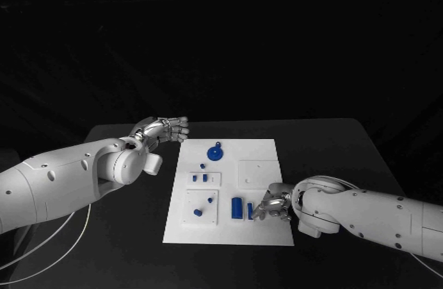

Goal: Assemble the parts on the task board

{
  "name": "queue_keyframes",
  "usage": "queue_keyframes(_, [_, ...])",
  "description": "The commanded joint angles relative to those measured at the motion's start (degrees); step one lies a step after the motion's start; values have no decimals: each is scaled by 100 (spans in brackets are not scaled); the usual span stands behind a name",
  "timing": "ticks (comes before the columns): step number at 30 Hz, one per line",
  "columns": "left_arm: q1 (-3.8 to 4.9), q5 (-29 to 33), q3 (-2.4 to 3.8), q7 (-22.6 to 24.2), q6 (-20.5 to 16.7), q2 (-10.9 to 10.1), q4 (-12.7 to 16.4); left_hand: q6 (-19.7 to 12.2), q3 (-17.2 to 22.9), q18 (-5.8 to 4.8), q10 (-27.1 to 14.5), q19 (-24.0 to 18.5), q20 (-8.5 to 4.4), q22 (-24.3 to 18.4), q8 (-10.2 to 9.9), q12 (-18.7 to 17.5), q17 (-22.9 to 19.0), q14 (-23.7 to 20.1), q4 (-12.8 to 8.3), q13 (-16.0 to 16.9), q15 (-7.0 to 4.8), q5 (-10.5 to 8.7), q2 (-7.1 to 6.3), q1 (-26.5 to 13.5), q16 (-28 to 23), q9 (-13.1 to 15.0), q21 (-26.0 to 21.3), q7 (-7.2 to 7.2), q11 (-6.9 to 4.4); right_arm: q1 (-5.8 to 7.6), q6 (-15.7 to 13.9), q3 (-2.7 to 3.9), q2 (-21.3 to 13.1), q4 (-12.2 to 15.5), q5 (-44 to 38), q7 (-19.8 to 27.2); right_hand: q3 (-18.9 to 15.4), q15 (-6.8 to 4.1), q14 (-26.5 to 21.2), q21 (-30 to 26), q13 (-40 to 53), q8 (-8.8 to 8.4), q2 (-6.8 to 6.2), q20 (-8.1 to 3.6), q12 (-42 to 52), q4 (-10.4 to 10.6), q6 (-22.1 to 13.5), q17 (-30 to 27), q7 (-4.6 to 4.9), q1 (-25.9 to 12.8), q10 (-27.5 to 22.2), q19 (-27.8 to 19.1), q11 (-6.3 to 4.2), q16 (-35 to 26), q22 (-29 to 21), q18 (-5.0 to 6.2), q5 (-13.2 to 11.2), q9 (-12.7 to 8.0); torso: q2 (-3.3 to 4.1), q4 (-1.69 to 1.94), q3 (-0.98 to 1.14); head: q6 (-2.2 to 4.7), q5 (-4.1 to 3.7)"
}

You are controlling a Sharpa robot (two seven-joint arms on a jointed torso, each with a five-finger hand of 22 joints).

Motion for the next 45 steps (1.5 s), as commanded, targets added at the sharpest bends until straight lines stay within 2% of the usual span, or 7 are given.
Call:
queue_keyframes(1, [4,3,4,63,47,26,-24,-38,-6,109,-47,-15,14,8,29,-4,9,23,26,-10,21,-20,-2,-2,-22,-6,-30,13,-12,75,-159,35,-66,10,312,402,-58,1,16,-19,6,15,-109,-13,-36,30,-56,-8,0,-53,-32,-28,27,-24,49,281,-8,36,-4,-8,-7,47,-13])
queue_keyframes(18, [81,95,11,186,-41,206,-551,-60,-12,65,-69,-156,52,17,34,-12,47,-94,18,-19,59,-19,11,36,-147,-19,-140,19,-7,627,-808,540,367,-1803,2836,3229,-141,170,-303,-347,-43,-229,219,-41,-219,-178,-637,-133,200,439,-424,-388,218,-360,-48,266,109,8,-157,-46,-60,607,-123])
queue_keyframes(26, [193,232,27,358,-50,412,-1095,-111,-18,7,-173,-332,110,13,20,-40,30,-364,13,-54,122,-19,35,69,-363,-44,-284,14,-10,619,-746,786,985,-3162,3983,3778,-216,524,-1443,-1699,-1139,-284,357,477,-1552,-168,-932,-816,429,728,-1316,-1698,487,-1741,-618,71,437,65,-333,-52,-94,847,-81])
queue_keyframes(29, [201,413,34,481,-33,520,-1344,-160,-19,-19,-282,-411,132,4,-3,-59,8,-484,6,-87,139,-18,43,80,-451,-60,-347,-7,-13,571,-558,859,1154,-3516,4399,3922,-132,1102,-2161,-2825,-2490,-325,408,860,-2893,-208,-1155,-1488,500,779,-1598,-2736,793,-2949,-1231,-166,467,64,-384,-54,-92,930,-57])
queue_keyframes(35, [200,628,42,633,-8,732,-1697,-178,-19,-28,-357,-438,139,2,-12,-67,-1,-529,3,-112,145,-19,43,85,-483,-65,-368,-11,-3,471,-339,926,1280,-3777,4594,4075,-132,1132,-2302,-2931,-2644,-322,423,898,-3068,-157,-1165,-1571,480,769,-1711,-2838,824,-3111,-1295,-190,475,64,-453,-75,-107,1092,-17])
queue_keyframes(38, [198,655,42,650,41,803,-1782,-606,-27,-173,-1259,-852,236,-77,-228,-39,-145,-1123,-14,-371,178,-23,26,65,-826,-153,-634,-124,33,449,-337,981,1317,-3820,4604,4117,-325,1657,-3300,-4024,-4071,-372,588,1266,-4463,-223,-1424,-2417,383,653,-1960,-4008,1054,-4479,-1944,-477,502,25,-472,-89,-101,1165,25])
queue_keyframes(45, [193,654,41,664,130,895,-1844,-649,-38,-173,-1351,-928,267,-94,-227,-48,-155,-1176,14,-435,184,-18,50,48,-861,-144,-718,-144,20,445,-388,1061,1335,-3802,4615,4135,-734,1644,-2981,-4413,-5355,-295,644,1454,-5242,-163,-1492,-3015,393,775,-1285,-3911,1059,-4944,-2326,-298,542,-139,-476,-85,-79,1208,73])
